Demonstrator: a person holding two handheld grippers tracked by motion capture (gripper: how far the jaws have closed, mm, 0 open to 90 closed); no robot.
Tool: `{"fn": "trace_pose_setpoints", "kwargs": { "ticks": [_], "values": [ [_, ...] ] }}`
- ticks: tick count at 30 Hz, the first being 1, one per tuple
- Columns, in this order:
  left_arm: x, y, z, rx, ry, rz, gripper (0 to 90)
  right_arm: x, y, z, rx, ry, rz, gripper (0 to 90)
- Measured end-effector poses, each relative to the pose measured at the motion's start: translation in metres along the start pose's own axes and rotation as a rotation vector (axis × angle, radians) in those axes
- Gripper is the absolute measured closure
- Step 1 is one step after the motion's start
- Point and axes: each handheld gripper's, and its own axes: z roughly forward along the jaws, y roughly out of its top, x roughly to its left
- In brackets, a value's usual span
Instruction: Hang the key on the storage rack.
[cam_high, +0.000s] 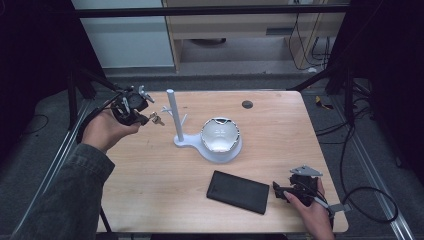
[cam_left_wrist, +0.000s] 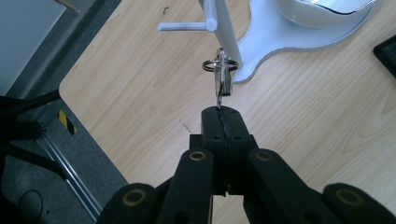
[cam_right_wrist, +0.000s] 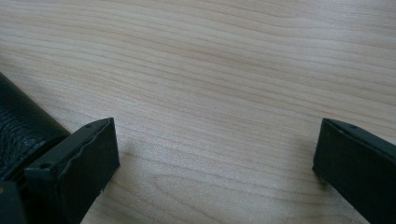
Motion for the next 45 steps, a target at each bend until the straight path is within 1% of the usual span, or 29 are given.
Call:
{"fn": "trace_pose_setpoints", "kwargs": {
  "ticks": [6, 8, 10, 12, 19, 24, 25, 28, 34, 35, 36, 37, 38, 39, 40, 41, 42, 45],
  "values": [
    [0.003, 0.005, 0.001, 0.007, 0.005, -0.004, 90.0, 0.000, 0.000, 0.000, 0.001, -0.001, 0.002, 0.4],
    [0.003, 0.009, 0.003, 0.010, 0.006, 0.001, 90.0, 0.000, 0.000, 0.000, 0.000, 0.000, 0.001, 0.4],
    [0.003, 0.009, 0.003, 0.010, 0.005, 0.001, 90.0, 0.000, 0.000, 0.000, 0.000, 0.000, 0.001, 0.4],
    [0.003, 0.013, 0.004, 0.013, 0.012, 0.003, 90.0, 0.000, 0.000, 0.000, 0.001, -0.001, 0.001, 0.4],
    [0.004, 0.019, 0.008, 0.012, 0.015, -0.002, 90.0, 0.000, 0.000, 0.000, 0.000, 0.001, -0.001, 0.4],
    [0.005, 0.021, 0.011, 0.007, 0.009, -0.005, 90.0, 0.000, 0.000, 0.000, 0.001, 0.002, -0.004, 0.4],
    [0.005, 0.022, 0.012, 0.003, 0.008, -0.009, 90.0, 0.000, 0.000, 0.000, 0.001, 0.002, -0.004, 0.4],
    [0.005, 0.024, 0.015, 0.010, 0.012, -0.002, 90.0, 0.000, 0.000, 0.000, 0.002, 0.002, -0.007, 0.4],
    [0.005, 0.025, 0.024, 0.009, 0.002, -0.010, 89.9, 0.000, 0.000, 0.000, 0.002, 0.003, -0.007, 0.4],
    [0.005, 0.023, 0.025, 0.001, 0.001, -0.008, 89.7, 0.000, 0.000, 0.000, 0.003, 0.003, -0.007, 0.4],
    [0.004, 0.020, 0.025, -0.021, 0.007, -0.014, 89.1, 0.000, 0.000, 0.000, 0.002, 0.005, -0.005, 0.4],
    [0.003, 0.017, 0.025, -0.047, 0.020, -0.019, 85.5, 0.000, 0.000, 0.000, 0.001, 0.005, -0.005, 0.4],
    [0.002, 0.014, 0.024, -0.069, 0.023, -0.023, 78.4, 0.000, 0.000, 0.000, 0.001, 0.006, -0.005, 0.4],
    [0.000, 0.007, 0.023, -0.101, 0.029, -0.026, 76.8, 0.000, 0.000, 0.000, 0.003, 0.005, -0.008, 0.4],
    [-0.001, 0.003, 0.023, -0.117, 0.036, -0.030, 72.7, 0.000, 0.000, 0.000, 0.002, 0.005, -0.008, 0.4],
    [-0.005, -0.005, 0.022, -0.144, 0.051, -0.037, 69.7, 0.001, 0.000, 0.000, 0.003, 0.009, -0.001, 0.4],
    [-0.006, -0.009, 0.022, -0.155, 0.051, -0.039, 65.0, 0.001, 0.000, 0.000, 0.002, 0.008, -0.003, 0.4],
    [-0.013, -0.021, 0.023, -0.192, 0.053, -0.055, 59.2, 0.001, 0.000, 0.000, 0.002, 0.009, -0.002, 0.4]
  ]
}}
